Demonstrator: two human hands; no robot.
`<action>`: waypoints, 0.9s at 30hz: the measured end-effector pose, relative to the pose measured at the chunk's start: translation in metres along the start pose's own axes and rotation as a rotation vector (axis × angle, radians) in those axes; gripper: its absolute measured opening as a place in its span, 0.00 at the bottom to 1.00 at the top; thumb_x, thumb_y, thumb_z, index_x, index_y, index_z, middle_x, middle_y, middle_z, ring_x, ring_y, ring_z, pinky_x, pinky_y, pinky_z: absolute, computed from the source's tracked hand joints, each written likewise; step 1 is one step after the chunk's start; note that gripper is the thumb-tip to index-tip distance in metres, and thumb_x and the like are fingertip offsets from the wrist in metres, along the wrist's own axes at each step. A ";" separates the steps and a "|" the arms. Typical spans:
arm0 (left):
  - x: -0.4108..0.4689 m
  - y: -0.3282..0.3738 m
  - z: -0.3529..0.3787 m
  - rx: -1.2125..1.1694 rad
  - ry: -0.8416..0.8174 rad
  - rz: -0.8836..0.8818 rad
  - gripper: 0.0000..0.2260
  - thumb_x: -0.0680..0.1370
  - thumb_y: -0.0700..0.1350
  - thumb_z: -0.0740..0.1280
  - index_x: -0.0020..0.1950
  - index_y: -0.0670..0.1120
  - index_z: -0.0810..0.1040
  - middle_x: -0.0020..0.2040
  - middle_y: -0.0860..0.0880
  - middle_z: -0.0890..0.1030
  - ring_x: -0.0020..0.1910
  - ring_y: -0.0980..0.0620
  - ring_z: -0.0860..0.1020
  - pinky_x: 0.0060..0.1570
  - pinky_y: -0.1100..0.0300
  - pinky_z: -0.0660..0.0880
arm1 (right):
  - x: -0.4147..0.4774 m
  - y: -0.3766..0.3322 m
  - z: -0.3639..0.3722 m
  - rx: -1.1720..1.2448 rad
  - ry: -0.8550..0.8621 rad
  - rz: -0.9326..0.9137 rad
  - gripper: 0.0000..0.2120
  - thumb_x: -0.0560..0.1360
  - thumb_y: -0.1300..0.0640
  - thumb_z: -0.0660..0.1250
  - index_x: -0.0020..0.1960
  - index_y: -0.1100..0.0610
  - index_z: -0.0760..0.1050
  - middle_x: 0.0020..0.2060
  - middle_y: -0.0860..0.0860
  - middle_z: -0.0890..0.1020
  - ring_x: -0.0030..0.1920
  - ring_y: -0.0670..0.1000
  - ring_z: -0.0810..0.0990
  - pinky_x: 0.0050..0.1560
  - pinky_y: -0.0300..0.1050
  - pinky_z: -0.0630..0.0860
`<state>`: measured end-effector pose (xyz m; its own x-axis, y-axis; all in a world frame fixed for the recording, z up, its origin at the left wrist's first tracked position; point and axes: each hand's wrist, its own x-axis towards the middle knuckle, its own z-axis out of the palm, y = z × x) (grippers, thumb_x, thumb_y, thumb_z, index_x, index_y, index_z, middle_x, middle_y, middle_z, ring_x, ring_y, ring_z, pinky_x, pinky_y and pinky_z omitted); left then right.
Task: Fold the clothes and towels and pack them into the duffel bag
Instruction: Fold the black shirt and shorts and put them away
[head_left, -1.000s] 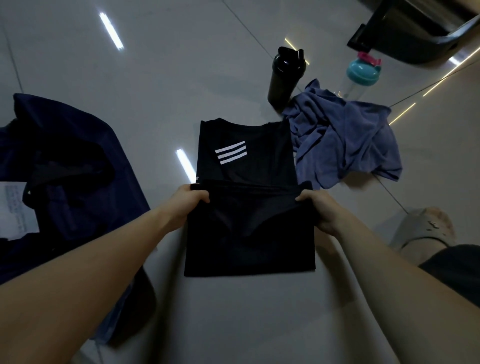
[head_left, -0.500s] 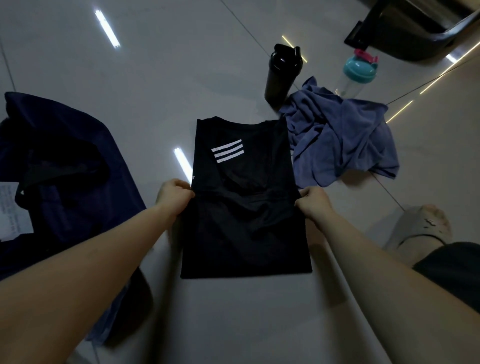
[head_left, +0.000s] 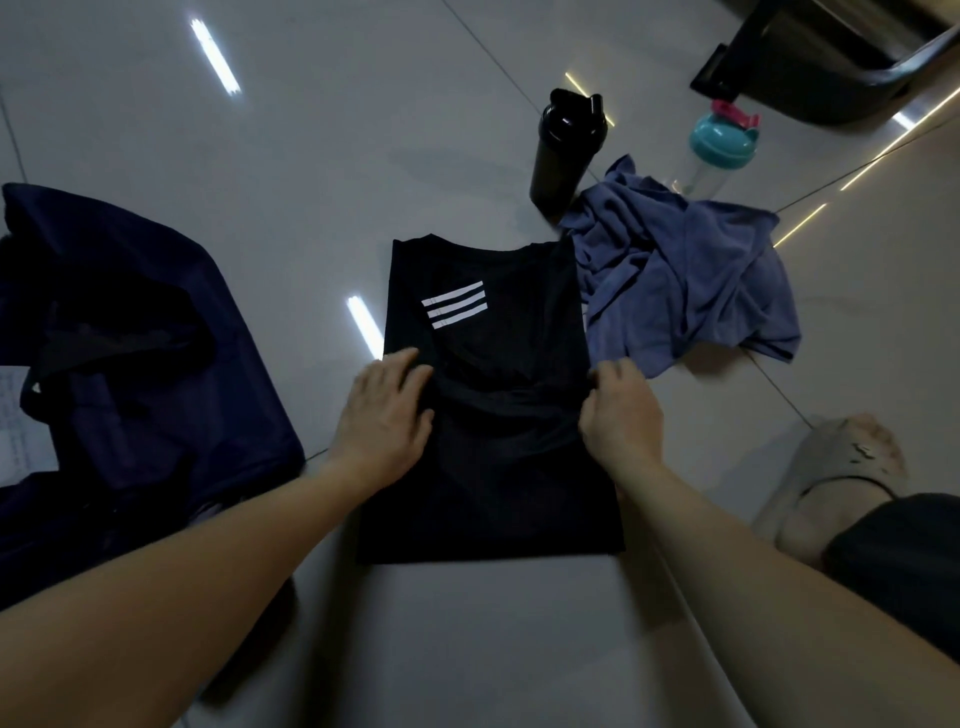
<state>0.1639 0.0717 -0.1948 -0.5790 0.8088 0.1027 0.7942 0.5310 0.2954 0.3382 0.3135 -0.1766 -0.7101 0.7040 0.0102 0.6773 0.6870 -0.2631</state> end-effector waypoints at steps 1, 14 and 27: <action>-0.006 0.006 0.007 0.025 -0.057 0.061 0.28 0.80 0.55 0.58 0.77 0.42 0.67 0.78 0.42 0.64 0.77 0.42 0.61 0.77 0.45 0.58 | -0.005 -0.007 0.005 -0.029 -0.023 -0.170 0.16 0.73 0.62 0.61 0.59 0.62 0.77 0.57 0.61 0.77 0.53 0.65 0.77 0.48 0.55 0.75; -0.015 -0.002 0.020 0.098 -0.400 -0.227 0.49 0.74 0.78 0.42 0.82 0.46 0.34 0.82 0.45 0.34 0.80 0.48 0.32 0.80 0.48 0.37 | -0.025 0.024 0.017 -0.244 -0.485 -0.042 0.38 0.83 0.36 0.47 0.82 0.57 0.42 0.82 0.54 0.46 0.81 0.56 0.46 0.78 0.56 0.52; -0.083 -0.001 -0.012 0.225 -0.280 0.193 0.31 0.78 0.67 0.52 0.70 0.47 0.73 0.67 0.45 0.71 0.65 0.45 0.72 0.69 0.48 0.68 | -0.069 0.025 -0.013 -0.076 -0.355 0.210 0.23 0.80 0.46 0.63 0.66 0.62 0.64 0.60 0.59 0.73 0.62 0.63 0.73 0.54 0.55 0.73</action>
<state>0.2092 0.0005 -0.1920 -0.3677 0.9199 -0.1361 0.9218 0.3799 0.0773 0.4066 0.2845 -0.1714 -0.5684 0.7337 -0.3723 0.8172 0.5561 -0.1516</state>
